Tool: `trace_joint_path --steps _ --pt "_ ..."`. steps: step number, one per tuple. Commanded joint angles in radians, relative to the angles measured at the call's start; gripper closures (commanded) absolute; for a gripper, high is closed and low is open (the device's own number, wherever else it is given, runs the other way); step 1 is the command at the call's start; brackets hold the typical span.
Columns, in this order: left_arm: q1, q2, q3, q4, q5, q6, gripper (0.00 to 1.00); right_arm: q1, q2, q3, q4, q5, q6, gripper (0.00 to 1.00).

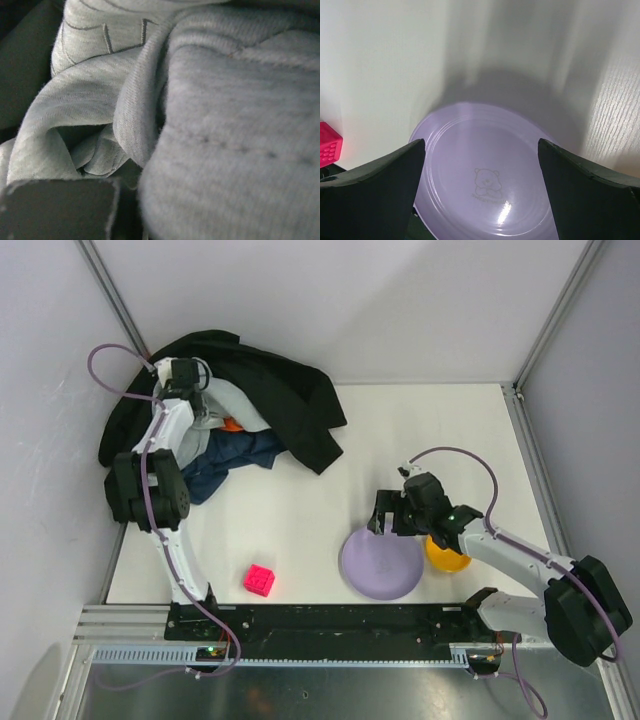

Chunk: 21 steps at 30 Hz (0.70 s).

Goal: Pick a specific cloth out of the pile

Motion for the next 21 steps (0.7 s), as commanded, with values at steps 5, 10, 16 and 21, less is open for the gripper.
trace_joint_path --steps 5,10,16,21 --pt "0.121 0.294 0.213 -0.027 0.220 -0.009 0.99 0.003 0.024 0.070 0.048 0.004 -0.010 0.01" --pt "0.131 0.361 0.227 -0.115 0.349 -0.026 0.99 0.021 0.093 0.121 0.083 -0.009 0.006 0.01" --pt "0.131 0.365 0.206 -0.169 0.513 -0.058 0.95 0.083 0.234 0.242 0.119 -0.026 0.016 0.01" --pt "0.132 0.300 0.167 -0.195 0.602 -0.068 0.65 0.132 0.335 0.359 0.137 -0.041 0.028 0.01"
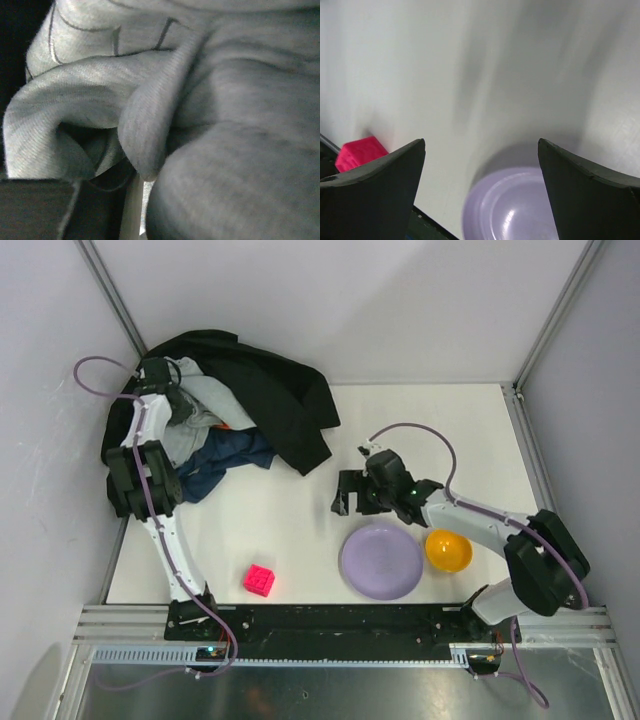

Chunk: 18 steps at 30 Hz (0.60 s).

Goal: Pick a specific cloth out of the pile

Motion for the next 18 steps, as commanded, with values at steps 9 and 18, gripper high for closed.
trace_joint_path --steps 9,18 --pt "-0.020 -0.118 -0.211 -0.103 0.250 -0.062 0.11 0.090 0.154 0.202 0.108 -0.050 0.074 0.01" --pt "-0.021 -0.202 -0.327 -0.104 0.322 -0.072 0.01 0.117 0.345 0.373 0.128 -0.124 0.183 0.01"
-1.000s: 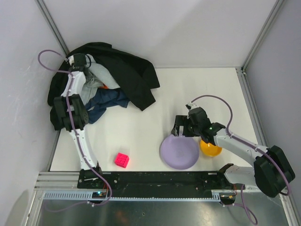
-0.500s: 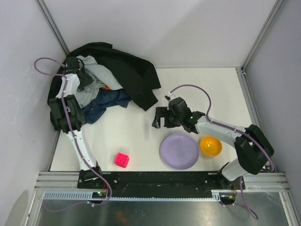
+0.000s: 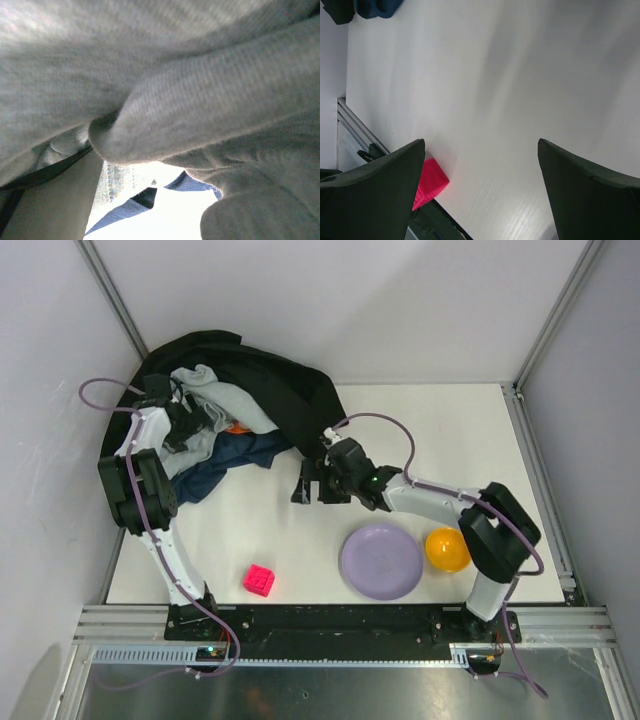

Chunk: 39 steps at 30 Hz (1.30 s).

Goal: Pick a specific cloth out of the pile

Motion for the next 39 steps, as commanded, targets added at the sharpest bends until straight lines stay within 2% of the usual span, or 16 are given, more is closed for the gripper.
trace_joint_path --steps 1,10,21,28,39 --pt "-0.032 -0.011 -0.040 -0.083 0.142 -0.031 0.00 0.011 0.104 0.117 0.043 -0.059 0.086 0.01" --pt "-0.031 -0.054 -0.049 -0.083 0.176 -0.034 0.00 0.011 0.332 0.360 0.044 -0.152 0.230 0.01" --pt "-0.019 -0.070 -0.042 -0.084 0.180 -0.022 0.00 -0.001 0.637 0.770 -0.080 -0.169 0.399 0.01" --pt "0.028 -0.065 -0.042 -0.083 0.189 -0.017 0.00 -0.046 0.768 0.850 0.036 -0.219 0.564 0.01" --pt "0.038 -0.052 -0.037 -0.084 0.219 -0.024 0.00 -0.074 0.947 1.090 -0.025 -0.175 0.678 0.01"
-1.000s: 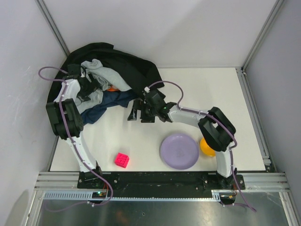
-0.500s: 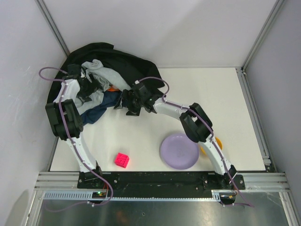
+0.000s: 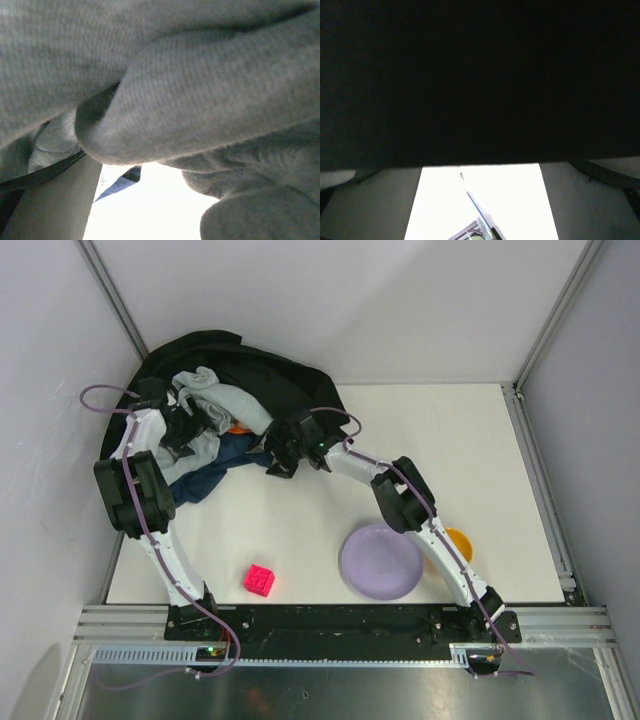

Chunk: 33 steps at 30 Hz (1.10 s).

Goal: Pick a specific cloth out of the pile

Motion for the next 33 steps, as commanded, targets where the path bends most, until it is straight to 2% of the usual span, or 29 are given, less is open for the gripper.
trace_joint_path --steps 1,6,14,21,25,32,33 --pt "0.010 -0.021 -0.005 -0.025 0.043 -0.010 0.00 -0.001 0.057 0.102 -0.020 0.053 0.075 0.01" --pt "0.011 -0.019 -0.003 -0.025 0.053 -0.011 0.00 -0.010 0.138 0.228 -0.024 0.058 0.119 0.02" --pt "0.022 -0.013 0.004 -0.024 0.076 -0.014 0.00 -0.011 0.234 0.336 0.054 0.062 0.202 0.05" --pt "0.025 -0.008 0.006 -0.024 0.095 -0.011 0.00 -0.016 0.289 0.405 0.169 0.102 0.255 0.17" --pt "0.027 -0.004 0.008 -0.023 0.102 -0.010 0.00 -0.015 0.300 0.415 0.210 0.135 0.268 0.34" --pt "0.026 -0.001 0.010 -0.024 0.114 -0.007 0.00 -0.018 0.296 0.399 0.243 0.112 0.258 0.92" --pt "0.027 0.001 0.011 -0.023 0.116 -0.007 0.00 -0.019 0.286 0.384 0.251 0.104 0.255 0.96"
